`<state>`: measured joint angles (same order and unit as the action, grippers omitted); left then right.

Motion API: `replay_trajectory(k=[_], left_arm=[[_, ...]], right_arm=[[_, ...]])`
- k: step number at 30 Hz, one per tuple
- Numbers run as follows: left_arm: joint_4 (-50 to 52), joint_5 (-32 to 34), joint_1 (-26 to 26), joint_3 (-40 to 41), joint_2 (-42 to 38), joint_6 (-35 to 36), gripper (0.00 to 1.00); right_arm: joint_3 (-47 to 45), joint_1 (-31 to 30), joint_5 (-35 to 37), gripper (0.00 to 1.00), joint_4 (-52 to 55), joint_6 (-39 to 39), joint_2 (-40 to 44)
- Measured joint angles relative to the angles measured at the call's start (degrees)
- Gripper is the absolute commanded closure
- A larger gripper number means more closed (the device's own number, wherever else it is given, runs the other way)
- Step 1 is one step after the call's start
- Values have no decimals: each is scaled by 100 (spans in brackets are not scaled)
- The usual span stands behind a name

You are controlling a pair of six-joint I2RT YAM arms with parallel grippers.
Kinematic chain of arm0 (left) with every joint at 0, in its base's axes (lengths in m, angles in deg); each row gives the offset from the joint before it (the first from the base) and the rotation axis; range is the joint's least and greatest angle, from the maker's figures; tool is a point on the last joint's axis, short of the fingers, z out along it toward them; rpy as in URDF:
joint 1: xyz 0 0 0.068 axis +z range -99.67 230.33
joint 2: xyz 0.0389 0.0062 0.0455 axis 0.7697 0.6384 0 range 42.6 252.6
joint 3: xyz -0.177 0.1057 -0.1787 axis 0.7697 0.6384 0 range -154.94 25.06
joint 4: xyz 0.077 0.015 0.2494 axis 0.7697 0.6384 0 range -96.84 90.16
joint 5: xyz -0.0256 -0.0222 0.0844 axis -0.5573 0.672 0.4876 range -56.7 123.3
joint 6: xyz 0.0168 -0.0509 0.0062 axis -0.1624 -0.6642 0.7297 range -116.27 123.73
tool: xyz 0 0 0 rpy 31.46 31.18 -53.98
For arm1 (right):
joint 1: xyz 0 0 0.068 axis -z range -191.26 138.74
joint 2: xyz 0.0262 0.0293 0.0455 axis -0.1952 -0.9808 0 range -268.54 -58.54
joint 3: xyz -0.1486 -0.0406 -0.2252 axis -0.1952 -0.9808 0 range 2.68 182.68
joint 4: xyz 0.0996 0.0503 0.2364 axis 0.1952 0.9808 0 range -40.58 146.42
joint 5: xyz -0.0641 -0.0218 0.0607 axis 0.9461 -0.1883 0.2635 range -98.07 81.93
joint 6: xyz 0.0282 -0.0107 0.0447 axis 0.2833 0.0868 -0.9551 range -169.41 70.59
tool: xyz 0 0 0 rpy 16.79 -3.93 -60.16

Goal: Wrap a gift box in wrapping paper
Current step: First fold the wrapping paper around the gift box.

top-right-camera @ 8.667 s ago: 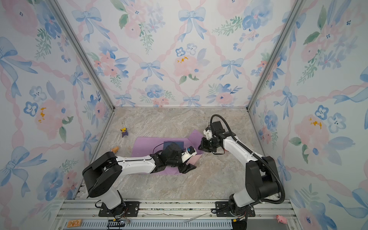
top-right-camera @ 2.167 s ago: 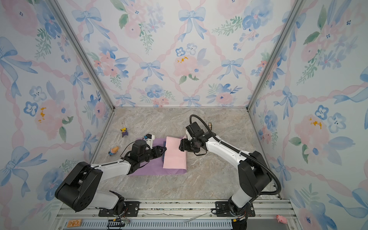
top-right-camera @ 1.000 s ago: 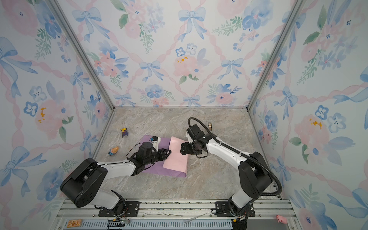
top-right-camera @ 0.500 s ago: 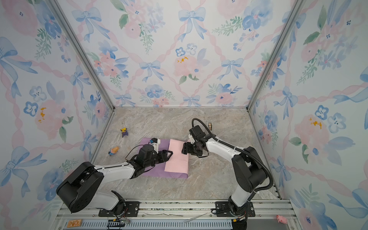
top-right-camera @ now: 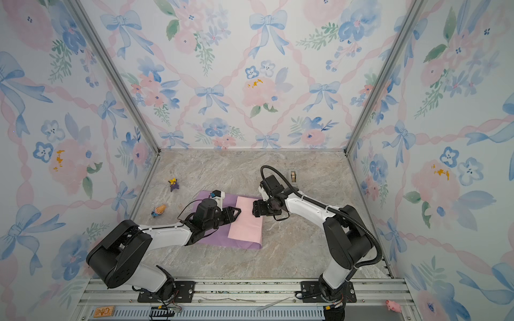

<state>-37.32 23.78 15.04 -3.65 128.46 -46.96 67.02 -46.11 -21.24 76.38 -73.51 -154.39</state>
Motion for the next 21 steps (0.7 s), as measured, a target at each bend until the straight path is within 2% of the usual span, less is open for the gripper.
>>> replay_trajectory(k=[6,12,18,21], left_arm=[[-37,278,-236,0,2,-140,63],[-94,553,-376,42,-22,-319,61],[105,634,-299,190,-302,-400,47],[636,699,-26,295,-833,-553,42]], right_arm=[[-382,446,-562,22,-105,-507,643],[-643,407,-774,24,-310,-1008,638],[-535,138,-859,30,-514,-1217,35],[-389,20,-713,30,-514,-1145,-70]])
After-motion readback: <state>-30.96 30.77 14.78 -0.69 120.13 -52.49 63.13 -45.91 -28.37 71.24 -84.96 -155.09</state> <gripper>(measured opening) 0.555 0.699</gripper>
